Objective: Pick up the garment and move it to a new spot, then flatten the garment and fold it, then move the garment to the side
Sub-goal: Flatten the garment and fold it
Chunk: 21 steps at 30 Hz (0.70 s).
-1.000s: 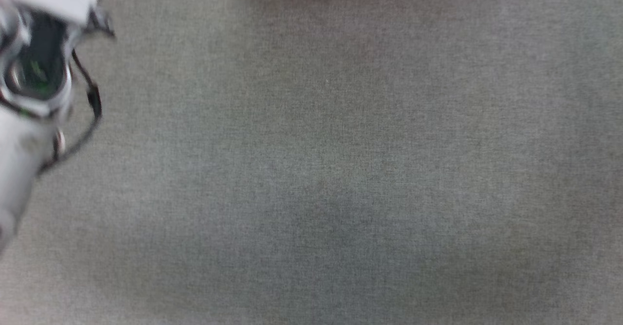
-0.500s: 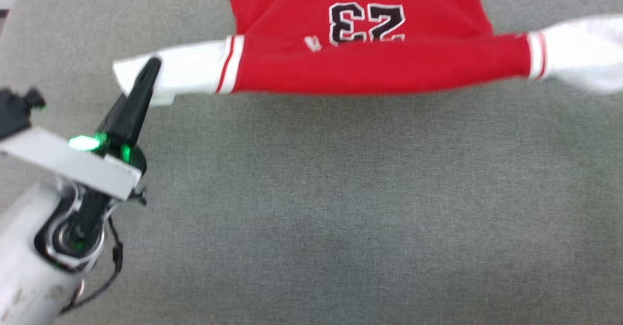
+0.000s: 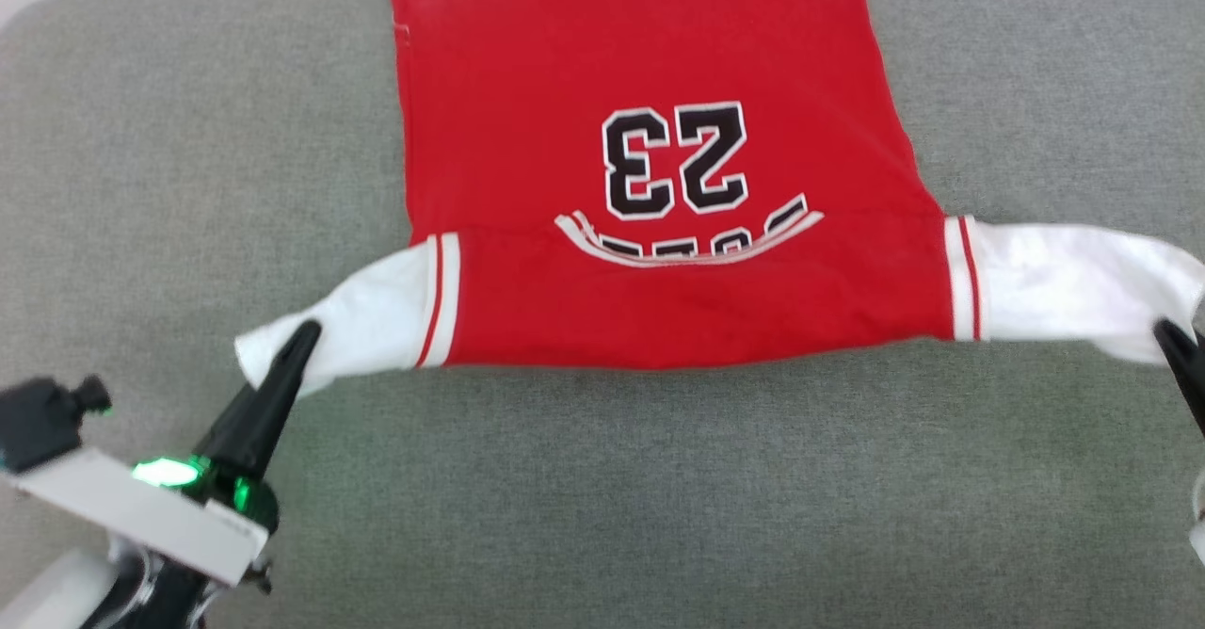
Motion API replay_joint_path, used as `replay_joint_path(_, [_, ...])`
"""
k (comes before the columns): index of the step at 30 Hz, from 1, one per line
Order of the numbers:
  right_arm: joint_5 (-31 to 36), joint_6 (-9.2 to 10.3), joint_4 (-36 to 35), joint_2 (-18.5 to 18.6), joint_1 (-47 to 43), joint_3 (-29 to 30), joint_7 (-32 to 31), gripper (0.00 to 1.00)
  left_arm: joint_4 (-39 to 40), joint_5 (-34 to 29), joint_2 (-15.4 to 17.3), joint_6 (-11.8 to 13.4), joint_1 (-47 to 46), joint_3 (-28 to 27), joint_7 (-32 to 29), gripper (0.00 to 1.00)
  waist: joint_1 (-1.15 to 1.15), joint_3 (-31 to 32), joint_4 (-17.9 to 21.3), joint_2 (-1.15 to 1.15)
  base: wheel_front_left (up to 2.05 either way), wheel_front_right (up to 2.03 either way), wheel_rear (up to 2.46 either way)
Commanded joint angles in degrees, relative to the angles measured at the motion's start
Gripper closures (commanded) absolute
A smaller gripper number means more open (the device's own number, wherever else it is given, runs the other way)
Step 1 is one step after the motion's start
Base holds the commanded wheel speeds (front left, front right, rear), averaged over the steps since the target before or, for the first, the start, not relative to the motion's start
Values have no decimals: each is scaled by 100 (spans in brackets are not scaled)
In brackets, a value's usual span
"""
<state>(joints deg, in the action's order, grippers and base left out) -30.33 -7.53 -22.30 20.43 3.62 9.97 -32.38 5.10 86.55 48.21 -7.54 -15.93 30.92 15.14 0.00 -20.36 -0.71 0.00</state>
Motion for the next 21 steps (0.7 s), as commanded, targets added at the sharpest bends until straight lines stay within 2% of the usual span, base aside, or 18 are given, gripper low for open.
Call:
replay_joint_path(1, [-58, 9, -142, -47, -241, 128, -117, 100, 141, -46, 99, 11, 287, -114, -4, 100, 0, 7, 0, 0, 0, 0, 0])
replay_joint_path(7, [-233, 9, -596, -200, -865, 371, -474, 100, 532, -84, 311, 12, 1006, -392, -4, 100, 0, 13, -31, 0, 0, 0, 0])
replay_joint_path(15, [-413, 9, -1534, -419, -1979, 678, -959, 100, 1053, -151, 621, 12, 2091, -837, -4, 100, 0, 37, -19, 0, 0, 0, 0])
replay_joint_path(21, [-310, 9, -1698, -325, -2258, 830, -1127, 100, 1158, -245, 667, 12, 2441, -967, -8, 100, 0, 20, 4, 0, 0, 0, 0])
